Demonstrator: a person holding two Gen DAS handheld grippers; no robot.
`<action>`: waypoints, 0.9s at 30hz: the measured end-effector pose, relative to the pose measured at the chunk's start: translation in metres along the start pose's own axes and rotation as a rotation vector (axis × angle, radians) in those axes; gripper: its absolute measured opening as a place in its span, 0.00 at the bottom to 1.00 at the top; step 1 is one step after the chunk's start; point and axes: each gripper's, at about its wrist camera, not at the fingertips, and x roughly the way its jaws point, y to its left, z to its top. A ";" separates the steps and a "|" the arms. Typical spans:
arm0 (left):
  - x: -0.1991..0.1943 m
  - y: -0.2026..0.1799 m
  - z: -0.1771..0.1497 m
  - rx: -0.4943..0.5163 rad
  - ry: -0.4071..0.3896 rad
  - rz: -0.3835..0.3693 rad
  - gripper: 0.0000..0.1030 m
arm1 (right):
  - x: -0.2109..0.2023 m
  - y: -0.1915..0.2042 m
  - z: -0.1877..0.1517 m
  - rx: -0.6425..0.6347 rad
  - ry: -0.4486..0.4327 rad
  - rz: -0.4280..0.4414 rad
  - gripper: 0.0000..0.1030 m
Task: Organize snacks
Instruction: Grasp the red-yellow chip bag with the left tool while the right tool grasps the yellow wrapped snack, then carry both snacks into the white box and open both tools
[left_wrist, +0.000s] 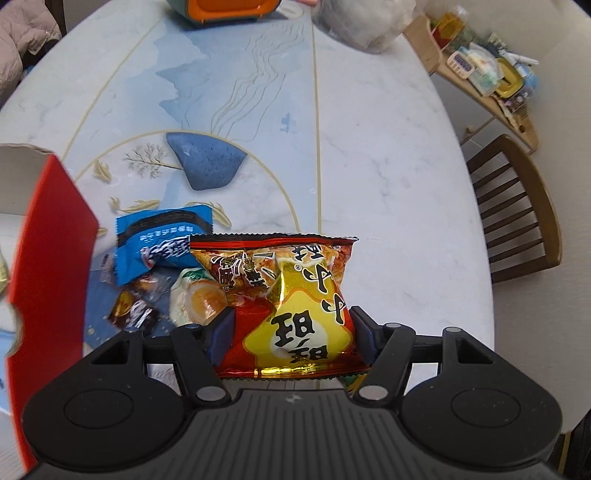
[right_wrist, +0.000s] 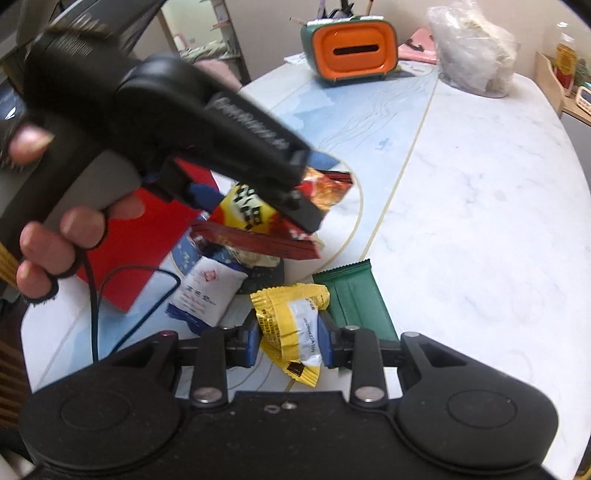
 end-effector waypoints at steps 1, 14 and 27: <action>-0.006 0.001 -0.002 0.005 -0.008 -0.004 0.63 | -0.004 0.001 0.000 0.008 -0.008 0.003 0.29; -0.082 0.039 -0.034 0.042 -0.089 -0.009 0.63 | -0.039 0.038 0.012 0.036 -0.080 0.010 0.29; -0.141 0.121 -0.054 0.014 -0.142 0.033 0.63 | -0.035 0.108 0.038 0.004 -0.109 0.032 0.29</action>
